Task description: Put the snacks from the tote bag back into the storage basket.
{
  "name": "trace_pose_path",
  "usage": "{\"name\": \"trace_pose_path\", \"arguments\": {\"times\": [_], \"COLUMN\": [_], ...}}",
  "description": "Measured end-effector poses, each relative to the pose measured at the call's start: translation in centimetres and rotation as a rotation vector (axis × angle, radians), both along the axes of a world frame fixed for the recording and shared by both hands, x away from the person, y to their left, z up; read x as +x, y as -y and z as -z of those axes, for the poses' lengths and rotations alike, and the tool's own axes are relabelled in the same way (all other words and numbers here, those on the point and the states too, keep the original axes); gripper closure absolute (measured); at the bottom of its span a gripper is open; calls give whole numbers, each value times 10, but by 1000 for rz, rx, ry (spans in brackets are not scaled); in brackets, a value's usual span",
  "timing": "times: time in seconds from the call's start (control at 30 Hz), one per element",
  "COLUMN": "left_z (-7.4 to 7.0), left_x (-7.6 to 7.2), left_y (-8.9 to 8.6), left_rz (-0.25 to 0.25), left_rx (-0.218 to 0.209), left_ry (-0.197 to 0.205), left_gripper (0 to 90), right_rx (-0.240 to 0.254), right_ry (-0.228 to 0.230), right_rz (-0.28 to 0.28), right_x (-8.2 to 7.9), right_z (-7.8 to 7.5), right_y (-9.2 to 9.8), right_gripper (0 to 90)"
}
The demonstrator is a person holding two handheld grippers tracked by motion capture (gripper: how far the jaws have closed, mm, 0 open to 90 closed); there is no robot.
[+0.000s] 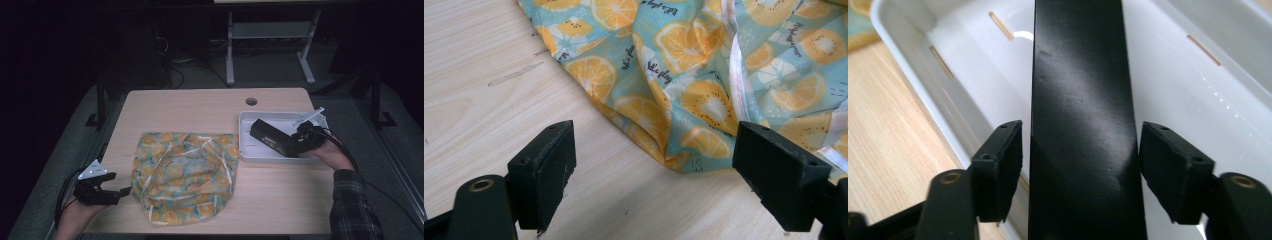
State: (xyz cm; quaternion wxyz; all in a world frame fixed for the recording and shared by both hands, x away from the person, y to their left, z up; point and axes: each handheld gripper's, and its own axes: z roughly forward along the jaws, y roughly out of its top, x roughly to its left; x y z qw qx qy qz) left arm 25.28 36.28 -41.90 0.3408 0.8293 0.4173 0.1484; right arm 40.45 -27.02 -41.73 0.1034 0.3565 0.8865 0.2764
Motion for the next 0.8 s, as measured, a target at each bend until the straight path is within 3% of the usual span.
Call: {"name": "trace_pose_path", "arguments": {"times": [0.17,0.3,0.43,0.47,0.53,0.7,0.8], "left_z": [0,0,0,0,0,1,1], "left_x": [0,1,1,1,1,1,1], "left_y": [0,-1,-1,-1,-1,-2,-1], "left_rz": [-2,-5,-4,-4,-3,-1,0], "left_rx": [-1,-1,-2,-2,0,0,0], "left_ry": [3,-1,-1,-1,-2,-5,-5], "left_gripper": [170,170,170,170,171,170,170], "right_rx": [49,89,98,98,73,81,73], "right_ry": [14,3,3,3,-7,-23,-35], "right_rz": [52,90,105,105,118,155,150], "right_x": [-2,1,9,9,21,45,54], "right_z": [-15,-32,-44,-44,-48,-47,-44], "right_y": [4,0,-9,-9,-16,-25,-29], "right_gripper": [257,319,491,491,600,841,893]}}
